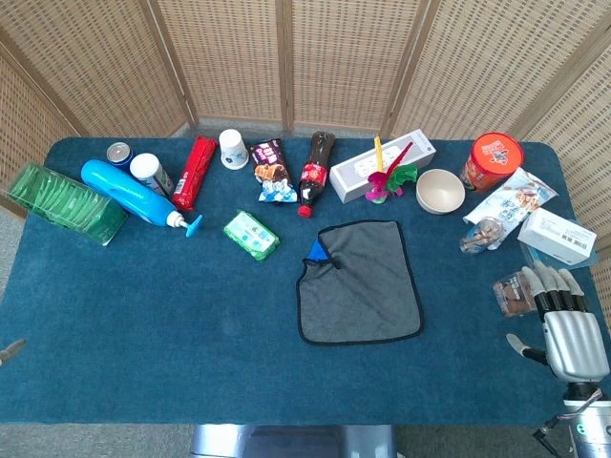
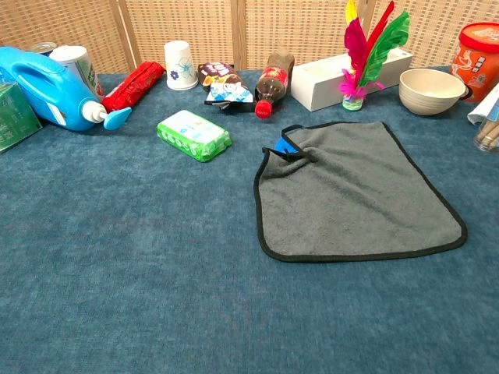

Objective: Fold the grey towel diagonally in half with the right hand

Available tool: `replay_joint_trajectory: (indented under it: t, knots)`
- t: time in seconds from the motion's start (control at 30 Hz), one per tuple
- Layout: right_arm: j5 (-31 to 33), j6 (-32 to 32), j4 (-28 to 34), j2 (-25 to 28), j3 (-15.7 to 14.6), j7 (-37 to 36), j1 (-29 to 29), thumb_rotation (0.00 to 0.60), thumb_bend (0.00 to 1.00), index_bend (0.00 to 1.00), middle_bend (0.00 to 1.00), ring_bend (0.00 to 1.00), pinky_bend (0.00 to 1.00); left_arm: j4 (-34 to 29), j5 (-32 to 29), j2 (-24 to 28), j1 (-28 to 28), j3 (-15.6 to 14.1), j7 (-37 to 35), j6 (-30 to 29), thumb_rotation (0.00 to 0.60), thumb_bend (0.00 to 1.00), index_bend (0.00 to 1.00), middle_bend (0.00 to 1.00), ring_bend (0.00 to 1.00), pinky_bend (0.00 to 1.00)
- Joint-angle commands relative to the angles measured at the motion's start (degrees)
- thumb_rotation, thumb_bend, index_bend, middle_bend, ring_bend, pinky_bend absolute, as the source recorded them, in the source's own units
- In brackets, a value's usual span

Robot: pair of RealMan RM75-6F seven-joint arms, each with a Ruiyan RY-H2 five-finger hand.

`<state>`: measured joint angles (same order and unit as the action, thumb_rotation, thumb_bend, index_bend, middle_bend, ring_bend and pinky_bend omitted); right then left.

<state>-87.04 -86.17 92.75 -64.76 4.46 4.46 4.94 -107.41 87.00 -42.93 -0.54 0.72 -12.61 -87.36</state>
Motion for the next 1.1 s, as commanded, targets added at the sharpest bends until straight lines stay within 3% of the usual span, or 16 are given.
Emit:
replay_joint_trajectory:
  t: [0.03,0.4,0.57,0.87,1.1]
  knots:
    - [0.0,0.2,-0.1,-0.1,-0.1,0.0,0.1,0.600,0.00,0.06,0.00,0.00,0.00,0.1,0.2,0.1,0.0,-0.1,-0.1,0.1,0.600,0.19,0.00,0.00,0.00,0.00]
    - [-1.5,2.4,0.4,-1.6,-0.4,-0.6,1.9,0.600,0.02,0.14,0.00,0.00,0.03,0.4,0.1,0.2,0.0,-0.1,-1.0,0.1,0.600,0.19,0.00,0.00,0.00,0.00]
    - [-3.9,11.5,0.9,-3.7,1.2,-1.9,9.7,0.600,0.04,0.20,0.00,0.00,0.07,-0.1,0.1,0.2,0.4,-0.2,-0.8,-0.5,0.600,0.19,0.00,0.00,0.00,0.00]
    - [0.1,19.4,0.9,-7.3,3.9,0.9,16.2,0.600,0.05,0.22,0.00,0.00,0.09,0.3,-0.1,0.3,0.7,-0.2,-1.8,-0.9,0.600,0.19,0.00,0.00,0.00,0.00]
    - [2.9,26.0,-2.9,-12.7,5.3,2.4,22.1,0.600,0.06,0.24,0.00,0.00,0.09,0.4,-1.4,0.4,0.3,0.2,-2.4,-0.1,0.600,0.19,0.00,0.00,0.00,0.00]
